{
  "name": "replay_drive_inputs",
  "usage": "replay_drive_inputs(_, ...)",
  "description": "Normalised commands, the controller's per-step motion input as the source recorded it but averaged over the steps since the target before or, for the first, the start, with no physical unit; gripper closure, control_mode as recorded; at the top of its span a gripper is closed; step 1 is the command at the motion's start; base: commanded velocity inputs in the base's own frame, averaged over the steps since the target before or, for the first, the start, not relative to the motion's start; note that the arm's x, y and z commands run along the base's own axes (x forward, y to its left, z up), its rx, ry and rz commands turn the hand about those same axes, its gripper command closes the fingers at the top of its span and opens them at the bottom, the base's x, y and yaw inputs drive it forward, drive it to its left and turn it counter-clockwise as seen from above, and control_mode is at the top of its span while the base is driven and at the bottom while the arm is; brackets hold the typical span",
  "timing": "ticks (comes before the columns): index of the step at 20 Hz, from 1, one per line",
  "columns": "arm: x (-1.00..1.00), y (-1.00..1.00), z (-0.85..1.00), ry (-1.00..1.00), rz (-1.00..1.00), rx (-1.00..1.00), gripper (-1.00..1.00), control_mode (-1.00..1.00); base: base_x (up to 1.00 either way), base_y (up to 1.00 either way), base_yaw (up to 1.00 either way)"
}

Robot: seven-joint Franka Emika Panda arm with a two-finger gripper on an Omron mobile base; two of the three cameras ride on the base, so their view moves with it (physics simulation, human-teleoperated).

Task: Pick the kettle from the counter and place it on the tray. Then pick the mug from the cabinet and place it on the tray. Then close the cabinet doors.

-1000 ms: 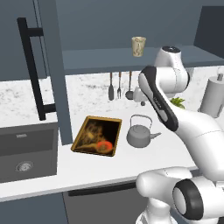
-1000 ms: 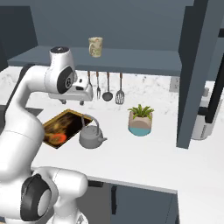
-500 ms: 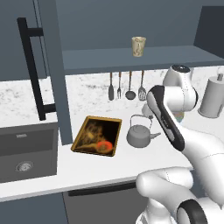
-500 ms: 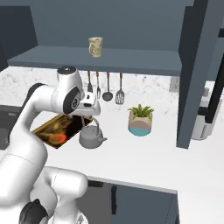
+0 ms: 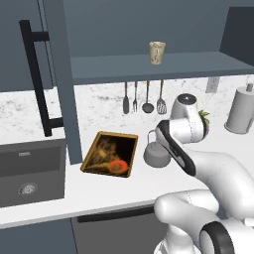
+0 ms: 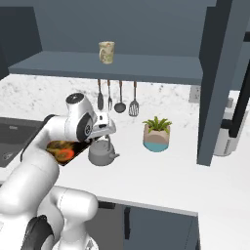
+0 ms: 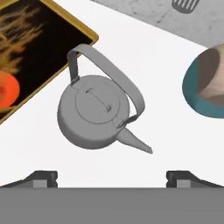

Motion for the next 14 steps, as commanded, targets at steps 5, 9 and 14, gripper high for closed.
replay_drive_inputs(5, 0.7, -0.07, -0.21, 0.03, 0.19, -0.01, -1.0, -1.0, 0.0, 0.0, 0.0)
replay_drive_inputs(9, 0.67, -0.07, -0.13, 0.09, 0.16, -0.03, -1.0, -1.0, 0.0, 0.0, 0.0)
replay_drive_inputs(14, 0.55, 0.0, -0.17, 0.12, 0.05, -0.11, -1.0, -1.0, 0.0, 0.0, 0.0)
